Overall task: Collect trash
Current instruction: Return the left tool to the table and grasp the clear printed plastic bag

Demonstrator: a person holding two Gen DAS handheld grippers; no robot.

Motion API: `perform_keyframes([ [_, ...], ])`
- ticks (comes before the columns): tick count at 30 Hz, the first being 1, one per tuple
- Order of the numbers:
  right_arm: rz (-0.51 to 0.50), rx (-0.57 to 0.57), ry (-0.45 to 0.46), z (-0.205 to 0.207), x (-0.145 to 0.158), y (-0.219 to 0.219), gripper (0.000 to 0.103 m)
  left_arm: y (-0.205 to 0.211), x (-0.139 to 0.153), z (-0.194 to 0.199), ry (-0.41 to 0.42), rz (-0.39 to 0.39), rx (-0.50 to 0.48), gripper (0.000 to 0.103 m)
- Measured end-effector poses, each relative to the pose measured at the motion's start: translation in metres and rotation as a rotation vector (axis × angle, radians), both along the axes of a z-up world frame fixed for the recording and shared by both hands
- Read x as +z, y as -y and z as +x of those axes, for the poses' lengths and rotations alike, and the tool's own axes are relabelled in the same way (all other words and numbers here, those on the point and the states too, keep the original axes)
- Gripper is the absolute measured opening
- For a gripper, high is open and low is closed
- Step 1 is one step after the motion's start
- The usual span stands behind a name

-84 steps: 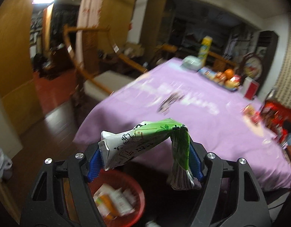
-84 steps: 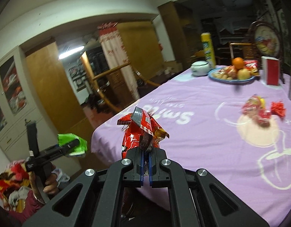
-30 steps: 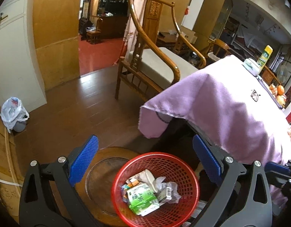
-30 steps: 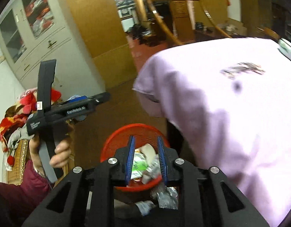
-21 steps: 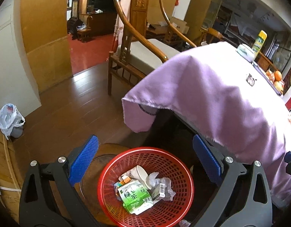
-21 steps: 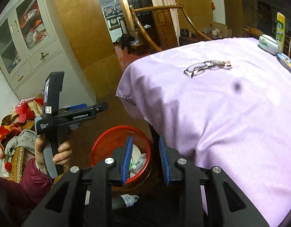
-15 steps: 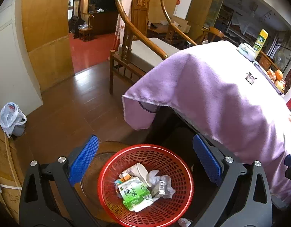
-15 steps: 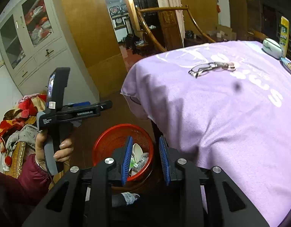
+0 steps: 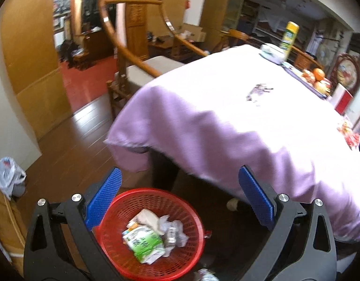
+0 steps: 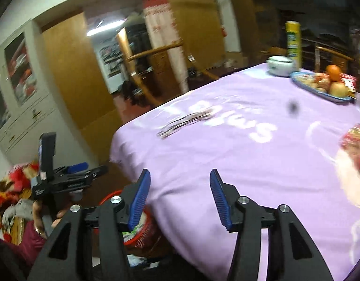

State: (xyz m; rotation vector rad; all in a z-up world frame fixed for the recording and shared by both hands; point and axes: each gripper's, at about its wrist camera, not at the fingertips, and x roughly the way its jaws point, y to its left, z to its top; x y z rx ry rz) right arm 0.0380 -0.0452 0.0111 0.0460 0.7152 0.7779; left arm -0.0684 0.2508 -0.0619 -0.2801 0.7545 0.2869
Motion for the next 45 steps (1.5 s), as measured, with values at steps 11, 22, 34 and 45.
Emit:
perform_keyframes([
  [11,-0.048,-0.344,-0.012,0.047,-0.014,0.116,0.067,0.093,0.041,0.08,0.065,0.028,-0.281,0.096],
  [22,-0.06,-0.641,-0.071,0.098,-0.036,0.212,0.07,0.209,0.054,0.185,0.039,0.049,-0.55,0.096],
  [34,0.041,-0.83,-0.104,0.119,-0.049,0.302,0.075,0.391,0.05,0.325,-0.08,-0.01,-0.822,0.096],
  [45,0.033,-0.782,-0.136,0.129,-0.068,0.304,0.079,0.414,0.008,0.371,-0.14,-0.102,-0.852,0.062],
])
